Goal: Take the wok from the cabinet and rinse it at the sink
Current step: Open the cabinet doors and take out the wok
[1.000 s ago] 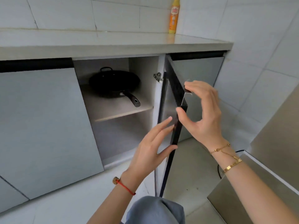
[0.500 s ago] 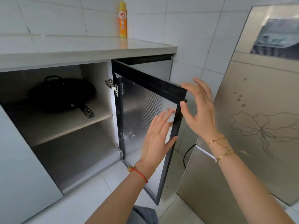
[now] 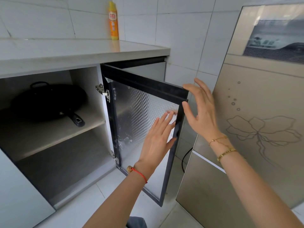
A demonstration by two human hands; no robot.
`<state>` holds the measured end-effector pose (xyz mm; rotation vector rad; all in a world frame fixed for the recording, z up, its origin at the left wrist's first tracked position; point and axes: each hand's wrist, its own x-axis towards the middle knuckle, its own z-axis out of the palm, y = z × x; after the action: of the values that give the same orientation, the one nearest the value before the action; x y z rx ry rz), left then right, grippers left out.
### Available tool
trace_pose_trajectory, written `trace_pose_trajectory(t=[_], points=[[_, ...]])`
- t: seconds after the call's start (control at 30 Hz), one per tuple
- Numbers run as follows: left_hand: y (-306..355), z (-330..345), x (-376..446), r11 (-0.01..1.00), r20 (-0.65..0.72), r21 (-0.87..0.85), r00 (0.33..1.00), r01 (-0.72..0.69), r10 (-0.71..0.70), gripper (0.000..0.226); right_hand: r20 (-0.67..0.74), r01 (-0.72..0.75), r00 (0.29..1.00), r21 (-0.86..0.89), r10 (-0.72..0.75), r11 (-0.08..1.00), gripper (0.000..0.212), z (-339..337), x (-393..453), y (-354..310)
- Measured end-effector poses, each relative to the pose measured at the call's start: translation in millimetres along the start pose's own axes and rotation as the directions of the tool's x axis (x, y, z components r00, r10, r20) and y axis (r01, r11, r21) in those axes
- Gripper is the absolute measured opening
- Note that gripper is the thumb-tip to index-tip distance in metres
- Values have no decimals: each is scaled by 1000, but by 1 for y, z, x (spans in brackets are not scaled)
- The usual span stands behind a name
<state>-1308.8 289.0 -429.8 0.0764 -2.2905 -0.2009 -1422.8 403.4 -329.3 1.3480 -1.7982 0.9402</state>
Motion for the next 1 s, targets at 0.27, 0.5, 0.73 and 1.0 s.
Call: trace_pose_trajectory(t=[0.27, 0.5, 0.73, 1.0], points=[[-15, -6, -25, 997, 71, 79, 997, -24, 18, 67, 58, -60, 997, 18, 58, 998, 40, -6, -5, -16], [-43, -38, -46, 983, 24, 144, 992, 118, -123, 62, -14, -57, 998, -23, 56, 998, 52, -6, -13, -62], [-91, -126, -58, 948, -157, 233, 970, 217, -184, 48, -63, 192, 980, 67, -188, 979, 43, 33, -1, -129], [-160, -244, -84, 807, -431, 424, 875, 411, -219, 46, 15, 230, 969, 322, -248, 918, 44, 136, 24, -201]])
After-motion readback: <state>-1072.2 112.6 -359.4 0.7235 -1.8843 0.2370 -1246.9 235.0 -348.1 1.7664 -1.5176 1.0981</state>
